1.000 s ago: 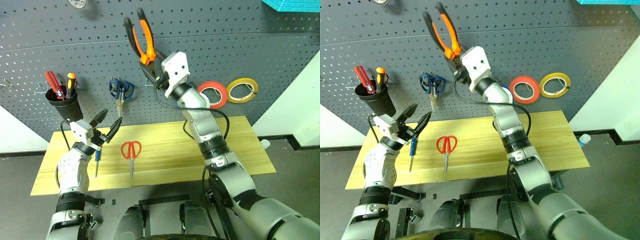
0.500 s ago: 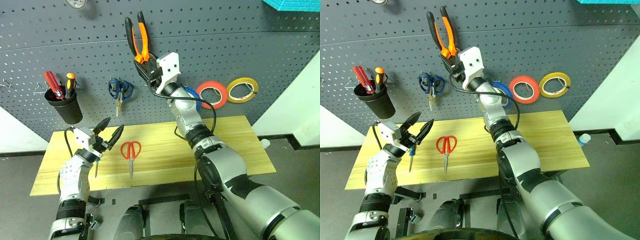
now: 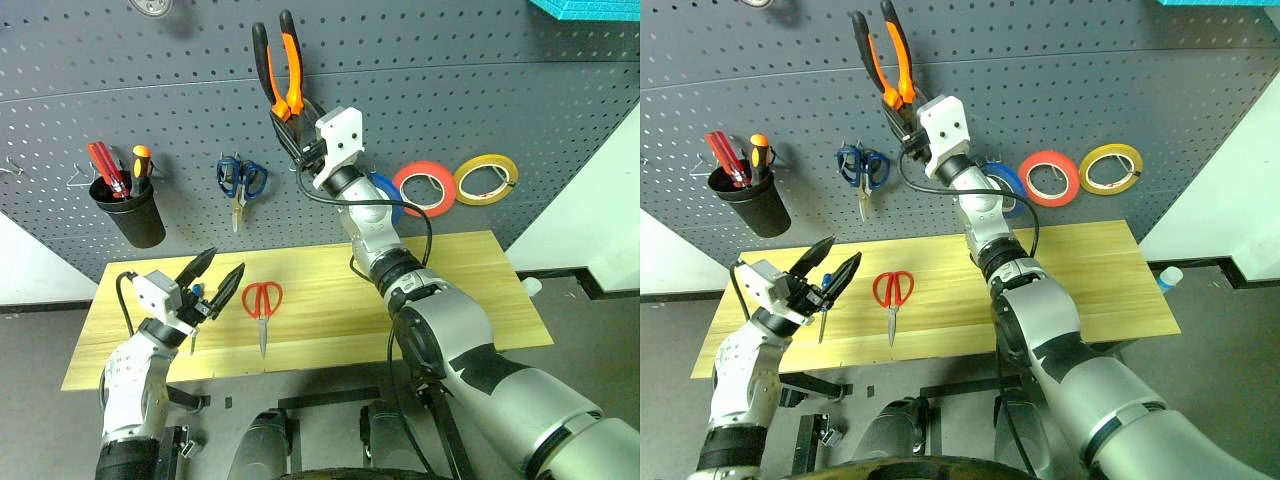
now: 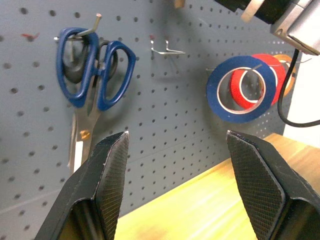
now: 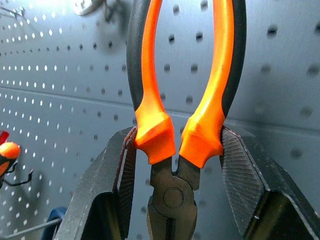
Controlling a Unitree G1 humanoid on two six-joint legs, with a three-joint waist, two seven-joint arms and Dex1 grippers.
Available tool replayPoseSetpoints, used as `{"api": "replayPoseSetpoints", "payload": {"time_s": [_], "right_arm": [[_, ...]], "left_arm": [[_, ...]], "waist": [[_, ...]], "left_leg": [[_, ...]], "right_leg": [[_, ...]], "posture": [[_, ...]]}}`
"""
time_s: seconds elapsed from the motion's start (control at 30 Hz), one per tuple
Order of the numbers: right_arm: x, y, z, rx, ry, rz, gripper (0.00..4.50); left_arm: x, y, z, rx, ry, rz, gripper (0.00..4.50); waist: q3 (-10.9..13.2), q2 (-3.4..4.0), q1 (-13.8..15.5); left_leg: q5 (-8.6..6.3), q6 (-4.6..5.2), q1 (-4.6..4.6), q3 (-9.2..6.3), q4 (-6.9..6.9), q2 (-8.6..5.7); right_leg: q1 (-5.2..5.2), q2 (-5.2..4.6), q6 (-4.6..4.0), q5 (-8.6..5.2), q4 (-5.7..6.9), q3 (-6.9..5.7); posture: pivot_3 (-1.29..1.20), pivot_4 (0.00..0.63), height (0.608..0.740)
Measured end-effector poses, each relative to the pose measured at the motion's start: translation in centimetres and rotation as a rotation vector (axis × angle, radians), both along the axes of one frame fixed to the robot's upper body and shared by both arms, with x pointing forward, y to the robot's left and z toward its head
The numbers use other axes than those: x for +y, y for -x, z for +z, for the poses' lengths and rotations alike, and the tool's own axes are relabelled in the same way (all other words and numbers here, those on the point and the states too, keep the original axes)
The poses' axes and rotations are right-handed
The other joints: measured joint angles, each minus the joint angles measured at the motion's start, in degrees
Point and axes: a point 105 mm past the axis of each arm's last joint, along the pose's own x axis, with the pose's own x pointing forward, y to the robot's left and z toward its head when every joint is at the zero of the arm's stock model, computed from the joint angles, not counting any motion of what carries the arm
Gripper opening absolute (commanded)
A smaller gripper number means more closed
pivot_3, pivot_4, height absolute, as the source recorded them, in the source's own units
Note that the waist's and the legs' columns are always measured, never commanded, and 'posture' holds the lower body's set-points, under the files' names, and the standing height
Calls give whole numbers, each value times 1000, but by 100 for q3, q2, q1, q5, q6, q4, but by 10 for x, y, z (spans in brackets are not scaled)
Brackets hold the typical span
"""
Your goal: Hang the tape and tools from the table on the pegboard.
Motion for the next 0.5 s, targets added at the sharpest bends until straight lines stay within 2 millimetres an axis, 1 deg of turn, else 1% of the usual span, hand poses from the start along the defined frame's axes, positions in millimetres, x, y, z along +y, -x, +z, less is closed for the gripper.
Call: {"api": "replayPoseSetpoints", "payload": {"time_s": [0.13, 0.23, 0.37, 0.5], "right_arm": [[1, 2, -3, -17, 23, -6, 2087], [1, 1, -5, -13, 31, -16, 2087], [-6, -4, -10, 4, 35, -61, 2087], [-9, -8, -15, 26, 47, -97, 2087]], "left_arm": [[-5, 3, 7, -1, 7, -7, 3240], [-7, 5, 10, -2, 16, -11, 3240], [-8, 7, 11, 12, 21, -18, 3240], [-8, 9, 9, 29, 19, -21, 3240]], "waist": [[68, -5, 88], [126, -12, 106], [229, -17, 111], [267, -20, 98]], "left_leg": [[0, 0, 4, -5, 2, 0], [0, 0, 4, -6, 3, 0], [0, 0, 1, -5, 2, 0], [0, 1, -9, -5, -3, 0]], "right_leg": [[0, 3, -17, -9, 2, 3], [1, 4, -20, -8, 2, 6], [-2, 4, -21, -7, 1, 6], [-14, 5, -13, -5, 1, 7]], "posture": [[86, 151, 740], [86, 161, 740], [95, 173, 740], [108, 178, 740]]}}
